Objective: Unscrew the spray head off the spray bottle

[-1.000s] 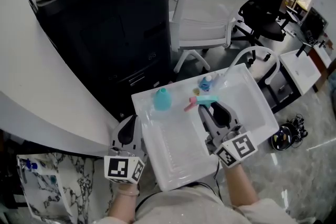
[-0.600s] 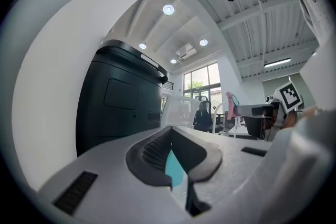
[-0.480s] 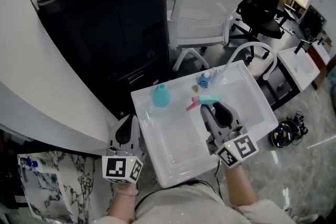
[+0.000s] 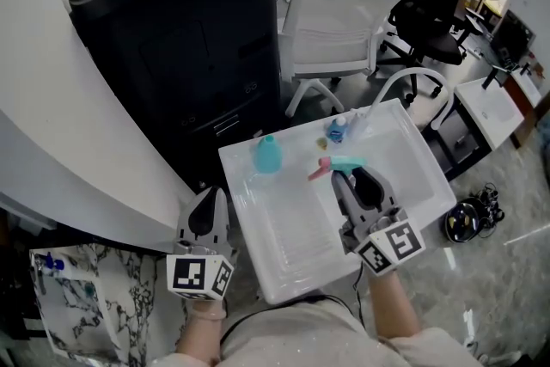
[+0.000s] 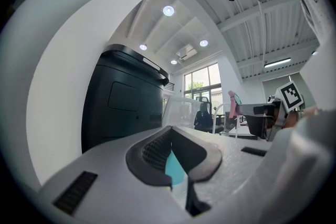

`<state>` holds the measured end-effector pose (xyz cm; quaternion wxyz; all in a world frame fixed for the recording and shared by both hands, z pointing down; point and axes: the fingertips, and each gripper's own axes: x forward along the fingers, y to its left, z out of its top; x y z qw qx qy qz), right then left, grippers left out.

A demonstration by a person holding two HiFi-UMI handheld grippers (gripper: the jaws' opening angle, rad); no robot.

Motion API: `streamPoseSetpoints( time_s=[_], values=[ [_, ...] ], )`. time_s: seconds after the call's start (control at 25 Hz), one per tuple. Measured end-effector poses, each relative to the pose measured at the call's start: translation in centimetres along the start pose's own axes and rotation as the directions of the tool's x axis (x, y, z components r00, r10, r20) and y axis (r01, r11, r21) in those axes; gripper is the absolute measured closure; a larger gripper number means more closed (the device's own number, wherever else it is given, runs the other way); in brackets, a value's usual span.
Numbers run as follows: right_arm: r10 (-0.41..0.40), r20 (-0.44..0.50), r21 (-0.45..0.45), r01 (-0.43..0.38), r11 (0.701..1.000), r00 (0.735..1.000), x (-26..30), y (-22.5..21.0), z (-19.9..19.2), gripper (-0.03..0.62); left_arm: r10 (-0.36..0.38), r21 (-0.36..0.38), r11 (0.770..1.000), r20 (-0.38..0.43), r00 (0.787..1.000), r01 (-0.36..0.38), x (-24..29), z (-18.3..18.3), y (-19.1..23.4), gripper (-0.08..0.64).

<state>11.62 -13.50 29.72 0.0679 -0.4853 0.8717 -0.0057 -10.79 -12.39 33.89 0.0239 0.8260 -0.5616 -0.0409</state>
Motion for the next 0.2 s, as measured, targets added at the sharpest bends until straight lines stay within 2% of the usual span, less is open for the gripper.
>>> streamPoseSetpoints(
  time_s=[0.2],
  values=[
    [-0.004,0.002,-0.003,0.004,1.0,1.0,-0.23,0.64,0.23,0.457,-0.004,0.0,1.0,0.006,1.0,0.004,-0.63,0.44,0.27,0.554]
  ],
)
